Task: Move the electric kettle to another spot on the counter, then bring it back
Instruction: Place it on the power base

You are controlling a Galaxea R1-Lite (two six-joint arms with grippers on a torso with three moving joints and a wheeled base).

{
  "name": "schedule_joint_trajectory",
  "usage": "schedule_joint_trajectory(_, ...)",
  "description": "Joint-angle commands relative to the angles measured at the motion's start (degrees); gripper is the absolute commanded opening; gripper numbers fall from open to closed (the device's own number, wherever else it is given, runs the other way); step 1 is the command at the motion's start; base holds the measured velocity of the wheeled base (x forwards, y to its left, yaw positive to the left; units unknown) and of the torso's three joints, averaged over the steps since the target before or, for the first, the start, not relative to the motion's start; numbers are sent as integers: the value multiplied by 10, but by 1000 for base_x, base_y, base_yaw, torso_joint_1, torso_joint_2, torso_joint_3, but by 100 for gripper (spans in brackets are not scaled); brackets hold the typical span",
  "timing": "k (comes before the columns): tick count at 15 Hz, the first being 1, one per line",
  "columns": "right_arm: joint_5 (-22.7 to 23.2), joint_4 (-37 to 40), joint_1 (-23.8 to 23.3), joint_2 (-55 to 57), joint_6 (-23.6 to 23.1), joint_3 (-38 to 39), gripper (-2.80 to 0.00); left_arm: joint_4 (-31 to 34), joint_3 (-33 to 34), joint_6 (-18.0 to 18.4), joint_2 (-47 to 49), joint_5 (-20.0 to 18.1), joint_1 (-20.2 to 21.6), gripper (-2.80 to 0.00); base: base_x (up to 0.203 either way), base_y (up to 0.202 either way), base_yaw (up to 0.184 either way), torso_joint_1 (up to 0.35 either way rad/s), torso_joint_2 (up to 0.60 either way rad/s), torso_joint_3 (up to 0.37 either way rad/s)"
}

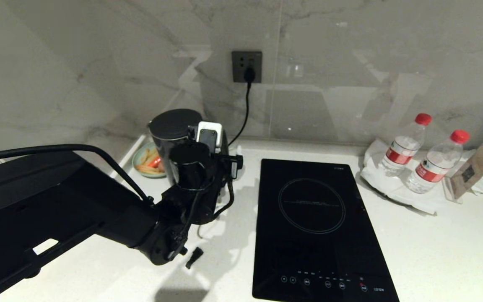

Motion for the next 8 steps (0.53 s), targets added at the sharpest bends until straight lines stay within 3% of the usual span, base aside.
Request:
schedule_joint_trajectory(1,0,0,0,0,0,0,-280,-28,24,3,-15,1,-8,-280,0,0,0,0,0,0)
schedule_joint_trajectory(8,0,0,0,0,0,0,-280,75,39,0,-66,27,-24,-280,0,0,0,1,1,23)
